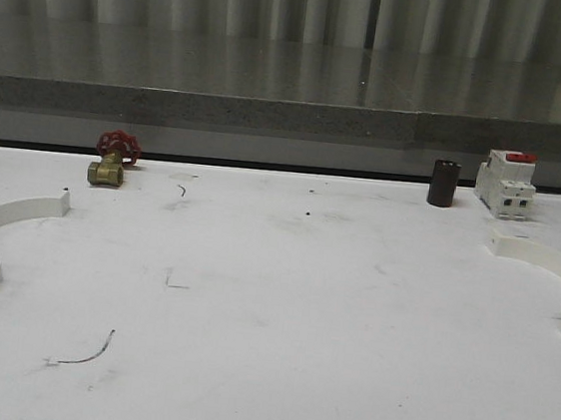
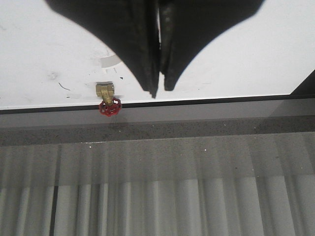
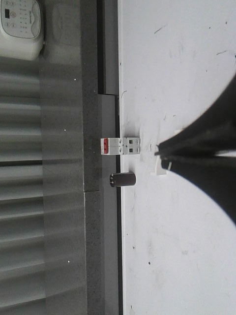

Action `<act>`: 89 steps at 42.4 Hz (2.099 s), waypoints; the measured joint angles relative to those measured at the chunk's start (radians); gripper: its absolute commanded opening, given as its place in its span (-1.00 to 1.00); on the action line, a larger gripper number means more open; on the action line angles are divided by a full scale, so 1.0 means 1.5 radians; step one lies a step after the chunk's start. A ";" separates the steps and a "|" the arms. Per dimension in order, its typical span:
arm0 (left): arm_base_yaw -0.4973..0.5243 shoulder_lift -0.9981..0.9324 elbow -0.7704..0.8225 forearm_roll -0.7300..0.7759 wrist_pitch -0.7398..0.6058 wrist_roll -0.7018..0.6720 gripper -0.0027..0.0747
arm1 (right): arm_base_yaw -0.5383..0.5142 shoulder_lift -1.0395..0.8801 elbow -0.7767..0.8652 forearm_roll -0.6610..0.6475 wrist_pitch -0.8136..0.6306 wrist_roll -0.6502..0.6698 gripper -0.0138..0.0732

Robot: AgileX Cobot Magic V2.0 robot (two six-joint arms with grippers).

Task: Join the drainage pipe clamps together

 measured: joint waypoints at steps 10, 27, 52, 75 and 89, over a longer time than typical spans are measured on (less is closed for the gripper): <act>0.000 0.000 0.000 0.000 0.000 0.000 -0.98 | 0.000 0.000 0.000 0.000 0.000 0.000 -0.84; 0.000 0.000 0.000 0.000 0.000 0.000 -0.98 | 0.000 0.000 0.000 0.000 0.000 0.000 -0.84; 0.000 0.067 -0.270 0.006 0.079 0.000 -0.98 | 0.000 0.077 -0.345 0.012 0.215 0.000 -0.84; 0.000 0.396 -0.429 0.011 0.326 0.000 -0.98 | 0.000 0.477 -0.498 0.012 0.476 0.000 -0.84; 0.000 0.511 -0.429 -0.001 0.346 0.000 -0.02 | 0.000 0.572 -0.498 0.012 0.487 0.000 0.17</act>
